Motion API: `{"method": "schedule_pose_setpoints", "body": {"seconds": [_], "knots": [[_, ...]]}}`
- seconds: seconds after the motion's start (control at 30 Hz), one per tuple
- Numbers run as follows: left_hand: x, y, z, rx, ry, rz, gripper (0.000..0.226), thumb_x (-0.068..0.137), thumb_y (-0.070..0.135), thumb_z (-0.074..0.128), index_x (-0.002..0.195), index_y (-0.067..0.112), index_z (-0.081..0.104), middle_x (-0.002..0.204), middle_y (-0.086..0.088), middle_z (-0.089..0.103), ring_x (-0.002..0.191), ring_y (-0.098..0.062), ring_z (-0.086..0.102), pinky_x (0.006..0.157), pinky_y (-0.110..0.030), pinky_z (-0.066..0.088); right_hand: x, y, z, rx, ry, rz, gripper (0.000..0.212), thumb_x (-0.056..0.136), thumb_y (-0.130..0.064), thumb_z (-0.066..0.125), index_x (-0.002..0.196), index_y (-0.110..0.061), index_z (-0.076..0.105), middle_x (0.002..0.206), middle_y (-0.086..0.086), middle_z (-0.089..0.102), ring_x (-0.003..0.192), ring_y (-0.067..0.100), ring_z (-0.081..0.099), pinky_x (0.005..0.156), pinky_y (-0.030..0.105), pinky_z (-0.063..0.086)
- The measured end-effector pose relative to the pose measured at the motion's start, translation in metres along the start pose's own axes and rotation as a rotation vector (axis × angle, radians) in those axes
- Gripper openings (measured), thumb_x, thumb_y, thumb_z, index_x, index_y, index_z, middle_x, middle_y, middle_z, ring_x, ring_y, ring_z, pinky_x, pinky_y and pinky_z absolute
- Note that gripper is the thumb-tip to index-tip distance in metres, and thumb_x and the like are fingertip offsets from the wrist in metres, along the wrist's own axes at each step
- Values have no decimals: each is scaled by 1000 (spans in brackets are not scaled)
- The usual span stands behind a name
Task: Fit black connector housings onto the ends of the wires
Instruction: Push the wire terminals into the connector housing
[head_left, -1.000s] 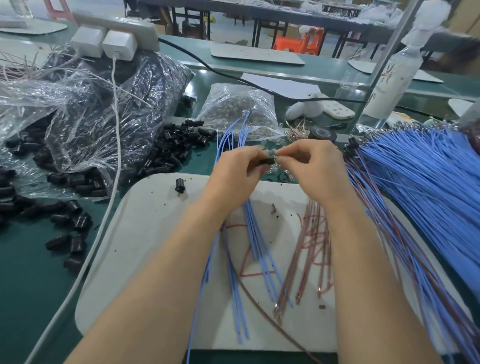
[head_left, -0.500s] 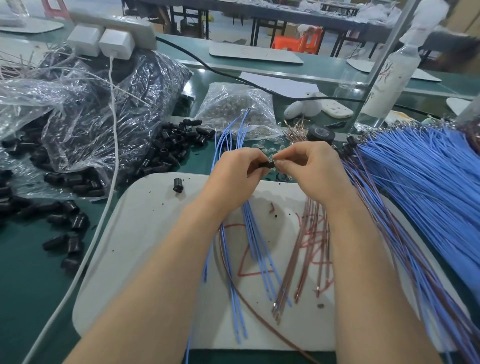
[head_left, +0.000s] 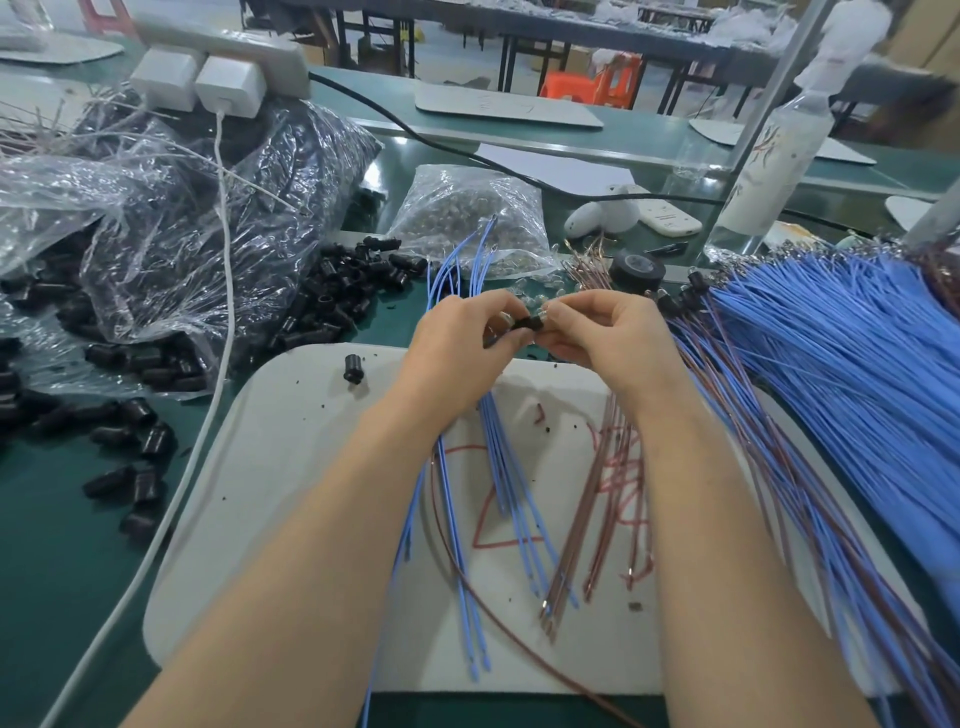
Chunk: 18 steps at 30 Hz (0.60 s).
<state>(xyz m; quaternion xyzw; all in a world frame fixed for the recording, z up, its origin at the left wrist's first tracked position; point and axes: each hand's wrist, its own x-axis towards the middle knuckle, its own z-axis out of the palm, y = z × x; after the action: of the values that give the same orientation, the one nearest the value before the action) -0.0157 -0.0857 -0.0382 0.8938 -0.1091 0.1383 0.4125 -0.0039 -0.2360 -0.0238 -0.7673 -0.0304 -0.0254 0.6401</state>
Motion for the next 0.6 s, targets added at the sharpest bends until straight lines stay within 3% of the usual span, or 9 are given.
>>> {"method": "schedule_pose_setpoints", "body": {"seconds": [0.2, 0.43, 0.53, 0.6], "knots": [[0, 3, -1, -92, 13, -7, 10, 87, 14, 63, 96, 11, 68, 86, -1, 71, 80, -14, 61, 78, -23, 47, -1, 2, 6, 100, 2, 29, 7, 91, -5, 60, 86, -4, 65, 76, 10, 68, 64, 12, 67, 64, 18, 56], [0, 3, 3, -66, 0, -29, 12, 87, 18, 63, 97, 12, 67, 85, 2, 69, 82, -15, 60, 80, -31, 48, 1, 5, 9, 176, -44, 88, 12, 92, -11, 60, 83, -7, 66, 77, 10, 69, 70, 15, 68, 75, 24, 58], [0, 4, 5, -67, -6, -29, 14, 86, 22, 65, 95, 12, 68, 83, -1, 69, 79, -16, 61, 78, -30, 49, 2, 7, 8, 93, -87, 66, 13, 91, -16, 63, 80, -10, 68, 72, 7, 69, 67, 13, 68, 74, 24, 56], [1, 3, 5, -68, -20, -29, 13, 86, 23, 65, 92, 12, 69, 80, 1, 69, 72, -9, 60, 72, -21, 48, 2, 9, 7, 23, -70, 26, 17, 91, -18, 63, 75, -11, 66, 67, 4, 67, 63, 9, 64, 68, 22, 53]]}}
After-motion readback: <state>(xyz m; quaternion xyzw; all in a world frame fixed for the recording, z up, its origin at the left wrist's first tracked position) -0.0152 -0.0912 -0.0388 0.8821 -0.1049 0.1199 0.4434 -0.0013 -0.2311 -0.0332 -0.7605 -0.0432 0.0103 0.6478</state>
